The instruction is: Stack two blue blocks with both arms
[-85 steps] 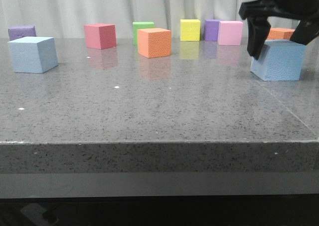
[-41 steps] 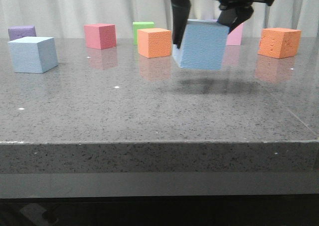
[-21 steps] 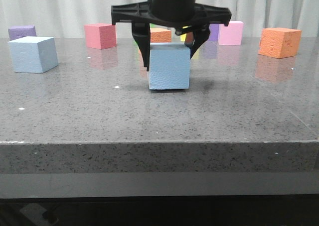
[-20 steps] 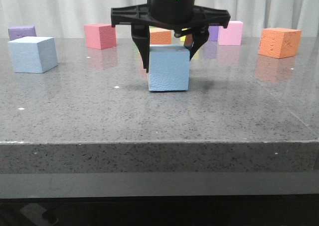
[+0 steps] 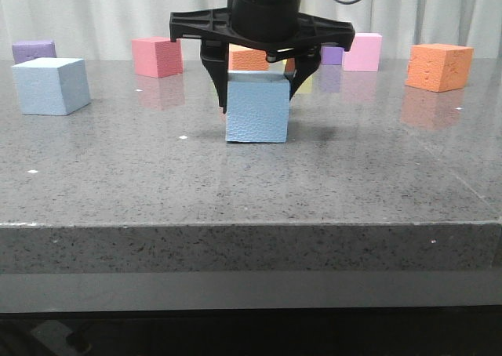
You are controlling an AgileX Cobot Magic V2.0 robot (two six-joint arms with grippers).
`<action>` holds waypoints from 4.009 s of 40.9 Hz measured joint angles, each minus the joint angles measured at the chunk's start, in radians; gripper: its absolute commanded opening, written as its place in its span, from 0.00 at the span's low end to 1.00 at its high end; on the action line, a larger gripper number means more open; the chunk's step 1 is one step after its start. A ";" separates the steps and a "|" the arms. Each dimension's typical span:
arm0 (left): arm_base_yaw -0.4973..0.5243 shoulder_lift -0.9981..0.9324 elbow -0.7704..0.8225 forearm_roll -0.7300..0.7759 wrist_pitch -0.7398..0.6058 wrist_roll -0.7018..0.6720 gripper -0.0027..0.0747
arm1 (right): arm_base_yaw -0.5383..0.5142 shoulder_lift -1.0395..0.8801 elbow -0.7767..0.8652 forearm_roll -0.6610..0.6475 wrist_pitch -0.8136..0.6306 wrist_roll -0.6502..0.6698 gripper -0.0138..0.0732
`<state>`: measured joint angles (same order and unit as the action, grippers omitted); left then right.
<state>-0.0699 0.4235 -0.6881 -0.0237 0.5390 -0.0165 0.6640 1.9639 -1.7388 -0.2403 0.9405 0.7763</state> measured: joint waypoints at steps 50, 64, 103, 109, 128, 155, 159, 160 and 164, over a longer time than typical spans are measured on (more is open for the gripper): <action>0.000 0.000 0.000 0.000 0.000 0.000 0.48 | -0.157 -0.741 0.417 0.240 0.103 -0.845 0.86; 0.000 0.000 0.000 0.000 0.000 0.000 0.48 | -0.180 -1.076 0.713 0.360 -0.010 -0.908 0.86; 0.000 0.047 -0.002 -0.017 -0.136 0.000 0.76 | -0.180 -1.160 0.829 0.378 -0.115 -0.914 0.86; 0.000 0.164 -0.056 0.009 -0.132 0.000 0.77 | -0.180 -1.160 0.829 0.378 -0.115 -0.914 0.86; -0.019 0.713 -0.406 0.037 -0.041 0.001 0.77 | -0.180 -1.160 0.829 0.378 -0.115 -0.914 0.86; -0.079 1.305 -0.804 0.037 0.117 0.046 0.77 | -0.180 -1.160 0.829 0.378 -0.115 -0.914 0.86; -0.076 1.352 -0.830 0.037 0.125 0.046 0.77 | -0.180 -1.160 0.829 0.378 -0.115 -0.914 0.86; -0.073 1.362 -0.831 0.037 0.125 0.044 0.77 | -0.180 -1.160 0.829 0.378 -0.115 -0.914 0.86; -0.073 1.390 -0.835 0.037 0.125 0.032 0.77 | -0.180 -1.160 0.829 0.378 -0.115 -0.914 0.86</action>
<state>-0.1432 1.8132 -1.5236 0.0133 0.6637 0.0155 0.4842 0.8042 -0.9101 0.1375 0.8252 -0.1372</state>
